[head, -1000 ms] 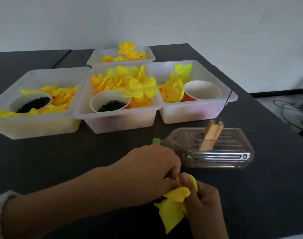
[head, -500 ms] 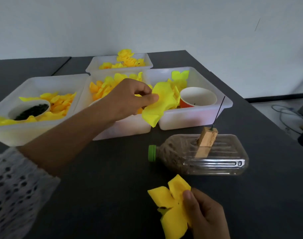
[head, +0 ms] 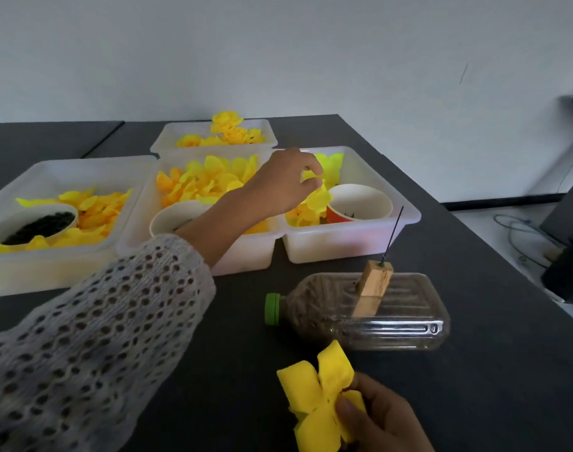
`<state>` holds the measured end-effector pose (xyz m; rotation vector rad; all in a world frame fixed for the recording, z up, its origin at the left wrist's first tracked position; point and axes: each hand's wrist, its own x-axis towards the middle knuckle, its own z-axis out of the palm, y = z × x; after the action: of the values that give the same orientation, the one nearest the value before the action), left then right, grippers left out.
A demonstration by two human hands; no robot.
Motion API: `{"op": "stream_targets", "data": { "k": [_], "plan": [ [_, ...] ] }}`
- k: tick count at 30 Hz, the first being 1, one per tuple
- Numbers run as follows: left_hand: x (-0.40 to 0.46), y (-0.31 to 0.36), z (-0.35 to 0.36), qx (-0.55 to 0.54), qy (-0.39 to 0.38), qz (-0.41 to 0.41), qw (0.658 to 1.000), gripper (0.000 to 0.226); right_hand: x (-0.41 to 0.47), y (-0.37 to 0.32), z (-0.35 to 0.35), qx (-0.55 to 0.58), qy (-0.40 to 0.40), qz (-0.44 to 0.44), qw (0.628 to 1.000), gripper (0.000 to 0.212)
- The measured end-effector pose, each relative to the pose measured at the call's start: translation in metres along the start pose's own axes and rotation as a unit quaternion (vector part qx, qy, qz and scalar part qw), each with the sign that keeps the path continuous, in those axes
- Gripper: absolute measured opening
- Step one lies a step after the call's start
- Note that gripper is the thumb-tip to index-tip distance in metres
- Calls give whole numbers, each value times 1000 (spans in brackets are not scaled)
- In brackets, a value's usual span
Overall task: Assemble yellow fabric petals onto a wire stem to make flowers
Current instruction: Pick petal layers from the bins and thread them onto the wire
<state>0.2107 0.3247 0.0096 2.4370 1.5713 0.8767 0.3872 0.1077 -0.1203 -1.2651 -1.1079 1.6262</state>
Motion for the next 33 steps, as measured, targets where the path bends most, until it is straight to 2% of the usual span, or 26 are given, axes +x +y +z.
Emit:
{"op": "stream_targets", "data": {
  "k": [1, 3, 5, 8, 11, 14, 16, 20, 23, 25, 30, 33],
  "plan": [
    [-7, 7, -4, -16, 6, 22, 1000, 20, 1, 0, -1, -7, -5, 6, 1000, 10],
    [-27, 28, -14, -71, -2, 60, 996, 16, 1, 1, -2, -24, -8, 8, 1000, 8],
    [-56, 50, -25, -117, -51, 98, 987, 14, 1, -3, 3, -18, 10, 2, 1000, 14],
    [-103, 69, -35, -113, -151, 137, 972, 18, 0, -5, 12, -7, 56, -12, 998, 27],
    [-142, 68, -29, -37, -262, 113, 958, 28, 1, -4, 22, 4, 89, -44, 995, 13],
    [-167, 60, -12, 52, -352, 65, 932, 35, -1, -2, 31, -12, 99, -98, 990, 18],
    [-175, 58, -4, 33, -367, 33, 929, 29, -4, -1, 36, -28, 116, -123, 985, 28],
    [-183, 58, 1, -74, -319, -47, 944, 16, -6, 1, 39, -60, 143, -151, 976, 33],
    [-180, 57, -3, -111, -297, -76, 945, 12, -8, 0, 38, -50, 110, -159, 980, 35],
    [-169, 53, -11, -113, -261, -93, 954, 12, -8, 1, 34, -46, 96, -155, 982, 45],
    [-116, 32, -44, -118, -19, -79, 990, 26, -11, 8, 28, -112, 93, -127, 981, 39],
    [-72, 18, -49, -60, 97, -51, 992, 19, -10, 11, 30, -140, 81, -116, 980, 55]
  ]
}}
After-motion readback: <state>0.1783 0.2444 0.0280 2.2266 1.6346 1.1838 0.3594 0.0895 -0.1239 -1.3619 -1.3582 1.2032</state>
